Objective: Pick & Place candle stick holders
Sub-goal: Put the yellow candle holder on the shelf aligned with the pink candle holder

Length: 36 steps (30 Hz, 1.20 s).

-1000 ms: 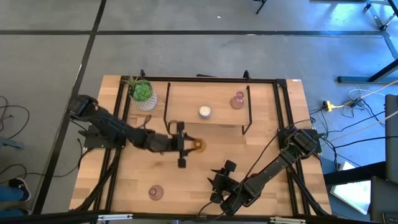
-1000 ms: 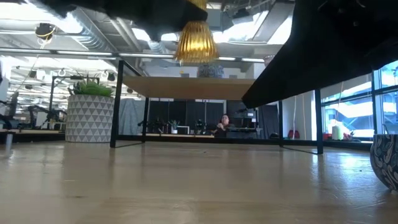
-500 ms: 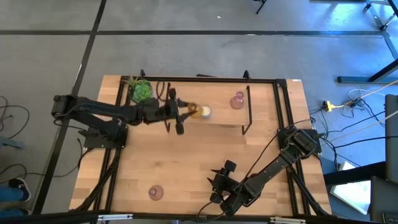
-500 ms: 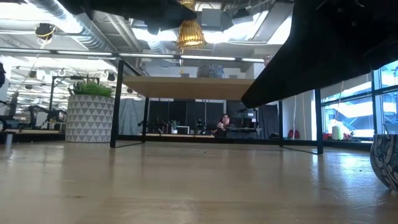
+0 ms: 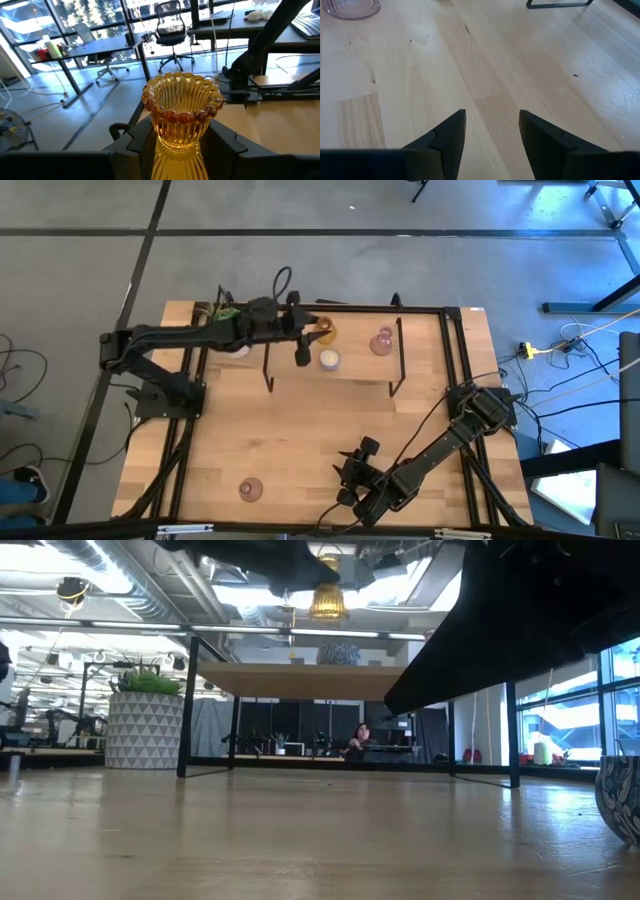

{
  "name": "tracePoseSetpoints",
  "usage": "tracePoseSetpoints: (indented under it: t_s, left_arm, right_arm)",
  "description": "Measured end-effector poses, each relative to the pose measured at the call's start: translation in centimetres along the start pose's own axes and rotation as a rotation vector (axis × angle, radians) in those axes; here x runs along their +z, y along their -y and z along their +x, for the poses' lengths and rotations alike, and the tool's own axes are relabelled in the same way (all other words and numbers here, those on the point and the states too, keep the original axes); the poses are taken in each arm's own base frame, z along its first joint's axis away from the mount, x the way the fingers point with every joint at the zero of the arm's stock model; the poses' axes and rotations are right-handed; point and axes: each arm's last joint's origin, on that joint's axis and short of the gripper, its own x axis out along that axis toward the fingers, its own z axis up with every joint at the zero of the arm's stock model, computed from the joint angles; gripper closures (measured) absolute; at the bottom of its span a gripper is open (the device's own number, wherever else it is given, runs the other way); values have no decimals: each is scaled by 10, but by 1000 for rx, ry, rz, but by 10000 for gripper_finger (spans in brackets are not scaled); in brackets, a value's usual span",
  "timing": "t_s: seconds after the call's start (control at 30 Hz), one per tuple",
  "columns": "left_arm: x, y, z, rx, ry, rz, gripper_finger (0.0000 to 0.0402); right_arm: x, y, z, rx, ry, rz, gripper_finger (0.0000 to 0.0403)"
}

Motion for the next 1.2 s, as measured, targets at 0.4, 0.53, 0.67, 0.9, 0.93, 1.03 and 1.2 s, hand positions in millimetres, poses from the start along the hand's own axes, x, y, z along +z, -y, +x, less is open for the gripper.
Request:
tracePoseSetpoints:
  t_s: [0.4,0.53,0.67,0.9,0.93,1.03,1.2]
  left_arm:
    - [-49,-57,31,17,-72,-137,278]
    - [-59,-57,39,-6,-82,-145,277]
    - [-69,-53,48,-24,-103,-144,277]
    - [-82,-52,58,-24,-127,-151,277]
    - [-82,-51,58,-26,-127,-151,277]
    - [-82,-48,58,-34,-126,-148,277]
    - [-81,-48,58,-36,-127,-142,277]
  right_arm:
    - [0,-1,-1,4,0,-3,217]
    - [0,0,0,2,0,-9,217]
    - [0,0,0,0,0,-10,217]
    - [0,0,0,0,0,-9,217]
    - [0,0,0,0,0,-9,217]
    - [0,0,0,0,0,-10,217]
    - [0,0,0,0,0,-9,217]
